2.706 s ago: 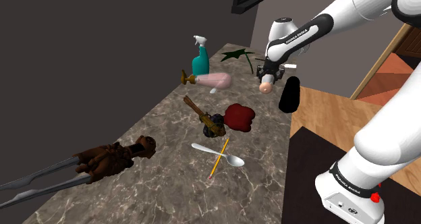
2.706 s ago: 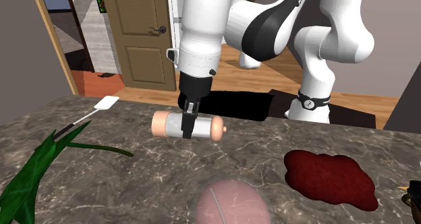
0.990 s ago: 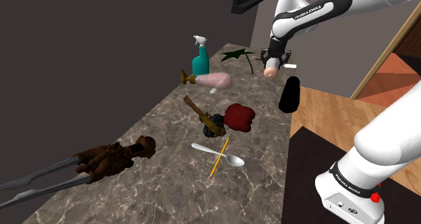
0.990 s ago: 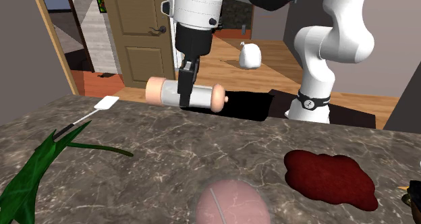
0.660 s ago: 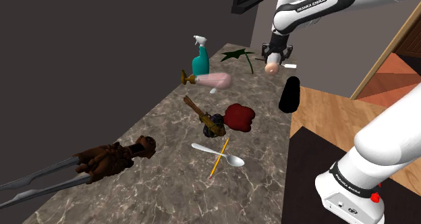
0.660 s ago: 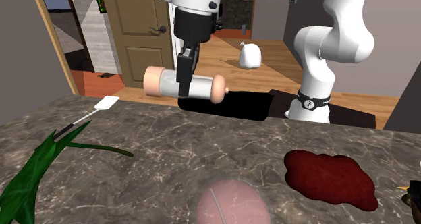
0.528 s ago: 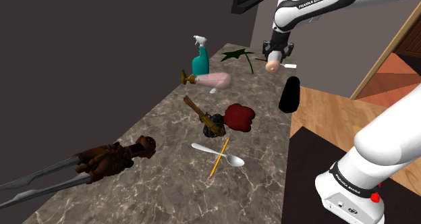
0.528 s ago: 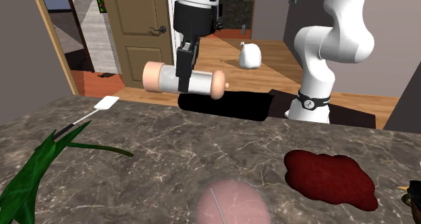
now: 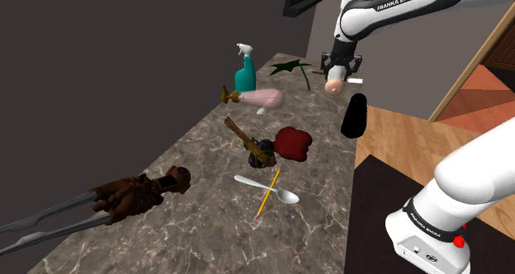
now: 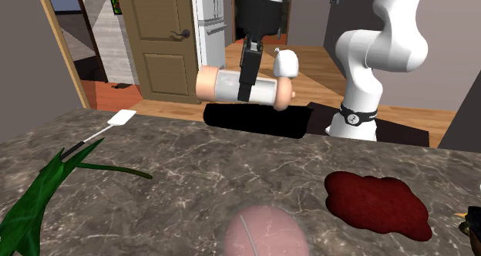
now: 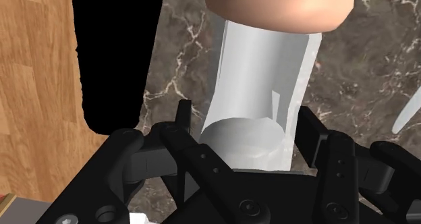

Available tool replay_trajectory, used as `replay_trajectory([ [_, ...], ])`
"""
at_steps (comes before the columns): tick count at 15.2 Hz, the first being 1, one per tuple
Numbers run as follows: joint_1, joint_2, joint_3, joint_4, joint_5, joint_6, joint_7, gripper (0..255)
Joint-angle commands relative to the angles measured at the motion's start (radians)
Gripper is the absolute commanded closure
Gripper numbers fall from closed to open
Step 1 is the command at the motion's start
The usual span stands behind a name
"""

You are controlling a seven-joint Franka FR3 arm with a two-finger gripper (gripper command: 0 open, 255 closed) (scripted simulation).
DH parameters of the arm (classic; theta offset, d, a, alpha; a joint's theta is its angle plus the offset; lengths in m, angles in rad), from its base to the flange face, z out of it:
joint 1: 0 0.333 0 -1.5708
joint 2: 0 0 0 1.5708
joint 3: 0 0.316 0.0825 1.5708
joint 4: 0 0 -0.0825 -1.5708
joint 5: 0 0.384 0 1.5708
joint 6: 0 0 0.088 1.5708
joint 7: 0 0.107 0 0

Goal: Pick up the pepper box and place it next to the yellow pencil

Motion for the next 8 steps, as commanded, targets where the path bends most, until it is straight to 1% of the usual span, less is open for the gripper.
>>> replay_trajectory([
  [1, 0.017, -0.054, 0.023, -0.050, 0.006, -0.010, 0.037, 255],
  [8, 0.086, -0.239, 0.110, -0.208, 0.053, -0.054, 0.155, 255],
])
